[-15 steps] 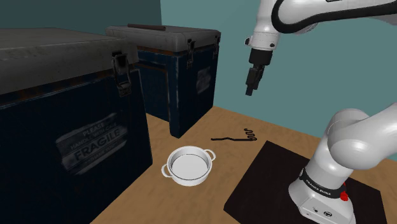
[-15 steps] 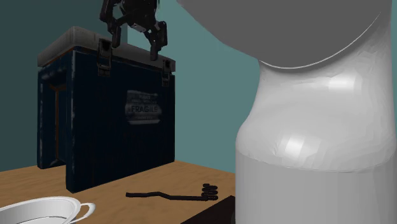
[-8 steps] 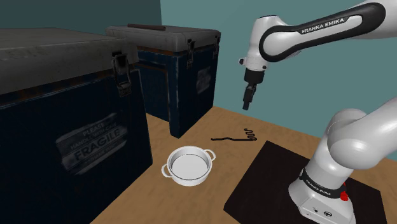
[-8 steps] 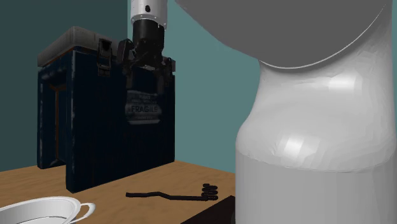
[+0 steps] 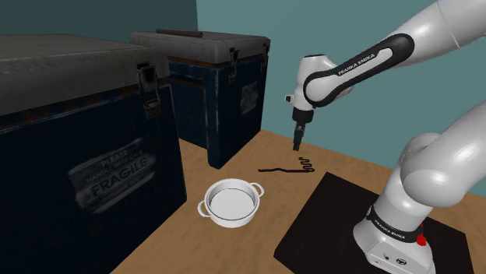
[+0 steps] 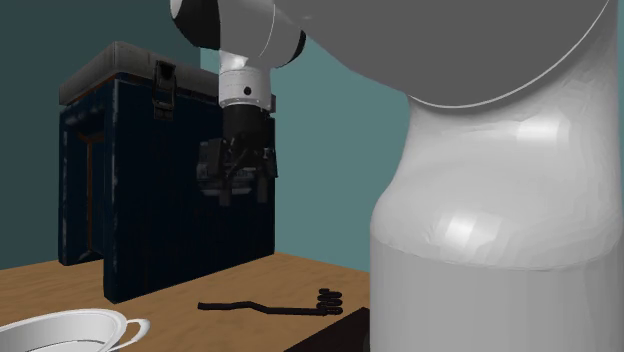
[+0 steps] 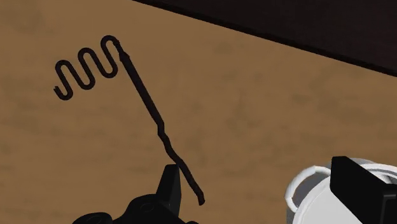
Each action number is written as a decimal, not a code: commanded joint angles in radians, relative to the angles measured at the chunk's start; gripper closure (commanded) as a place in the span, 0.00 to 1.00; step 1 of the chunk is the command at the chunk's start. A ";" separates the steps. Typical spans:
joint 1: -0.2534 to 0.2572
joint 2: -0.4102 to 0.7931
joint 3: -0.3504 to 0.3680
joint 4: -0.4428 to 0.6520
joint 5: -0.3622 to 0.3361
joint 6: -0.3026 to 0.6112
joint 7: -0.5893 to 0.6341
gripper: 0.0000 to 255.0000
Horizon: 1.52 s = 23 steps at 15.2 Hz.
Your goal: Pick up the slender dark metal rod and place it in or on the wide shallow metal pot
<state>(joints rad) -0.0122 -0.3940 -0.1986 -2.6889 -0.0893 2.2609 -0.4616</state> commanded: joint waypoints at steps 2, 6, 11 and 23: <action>0.002 0.122 -0.028 0.003 -0.010 0.119 -0.061 0.00; 0.004 0.293 -0.062 0.026 -0.002 0.266 -0.150 0.00; -0.007 0.523 -0.074 0.089 0.056 0.428 -0.285 0.00; -0.089 0.817 0.001 0.188 0.150 0.623 -0.418 0.00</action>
<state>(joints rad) -0.0963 0.4089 -0.2029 -2.5024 0.0562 2.8714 -0.8761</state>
